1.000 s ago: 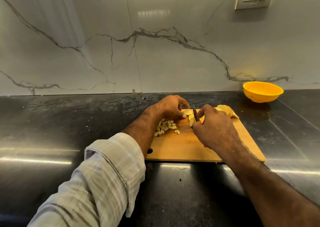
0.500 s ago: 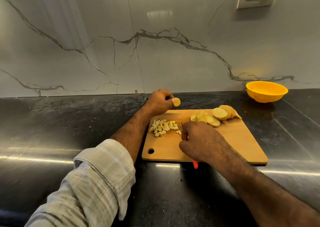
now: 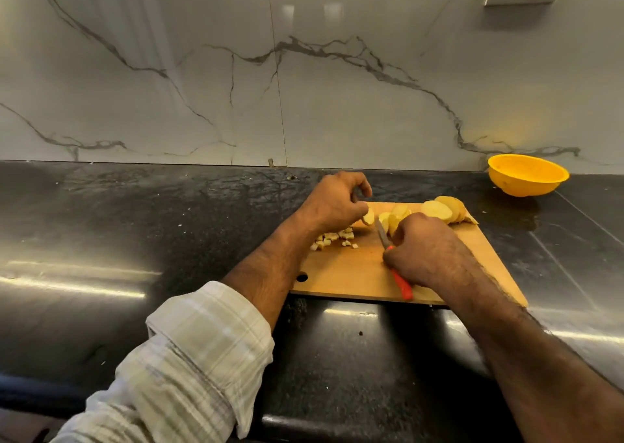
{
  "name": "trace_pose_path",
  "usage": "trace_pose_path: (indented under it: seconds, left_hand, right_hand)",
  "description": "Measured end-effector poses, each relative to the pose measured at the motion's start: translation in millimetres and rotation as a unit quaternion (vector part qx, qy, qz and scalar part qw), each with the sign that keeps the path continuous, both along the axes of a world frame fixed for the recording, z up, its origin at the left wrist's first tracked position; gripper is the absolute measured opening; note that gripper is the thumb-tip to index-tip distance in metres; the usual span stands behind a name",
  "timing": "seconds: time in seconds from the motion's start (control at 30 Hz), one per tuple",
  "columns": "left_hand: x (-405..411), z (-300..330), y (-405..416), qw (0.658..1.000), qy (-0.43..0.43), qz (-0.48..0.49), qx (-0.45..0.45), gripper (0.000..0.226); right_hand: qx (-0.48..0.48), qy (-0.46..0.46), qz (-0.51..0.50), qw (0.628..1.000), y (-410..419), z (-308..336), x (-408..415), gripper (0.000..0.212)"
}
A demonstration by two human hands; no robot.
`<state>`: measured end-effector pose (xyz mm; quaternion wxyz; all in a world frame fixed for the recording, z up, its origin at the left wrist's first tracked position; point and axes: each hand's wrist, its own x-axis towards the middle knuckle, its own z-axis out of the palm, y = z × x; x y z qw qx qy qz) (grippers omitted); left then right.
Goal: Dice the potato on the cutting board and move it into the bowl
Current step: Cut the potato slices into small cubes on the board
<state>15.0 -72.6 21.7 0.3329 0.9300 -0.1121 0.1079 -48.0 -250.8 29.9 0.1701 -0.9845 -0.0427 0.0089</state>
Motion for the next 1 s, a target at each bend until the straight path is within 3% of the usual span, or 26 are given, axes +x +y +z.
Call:
trace_pose_path:
  seconds: [0.13,0.27,0.4,0.67,1.0]
  left_hand:
    - [-1.1,-2.6,-3.1,0.993,0.030,0.011,0.115,0.016]
    - [-2.5,0.7,4.2,0.980,0.023,0.029,0.194,0.018]
    - [-5.4,1.0,5.3,0.976,0.062,-0.001,0.211,0.024]
    - [-12.7,-2.2,-1.0,0.969,0.045,0.031,0.242,0.019]
    - [-8.4,-8.8,5.7,0.979,0.033,-0.006,0.199,0.019]
  right_hand:
    - [-0.023,0.007,-0.029,0.999,2.3,-0.1,-0.5,0.020]
    - [-0.058,-0.012,-0.016,0.998,5.3,-1.9,-6.2,0.033]
    - [-0.080,0.009,0.001,0.997,6.9,4.0,-13.4,0.039]
    - [-0.064,-0.010,0.025,0.998,15.0,6.3,-18.8,0.038]
    - [-0.066,0.000,0.039,0.997,20.1,5.0,-22.0,0.045]
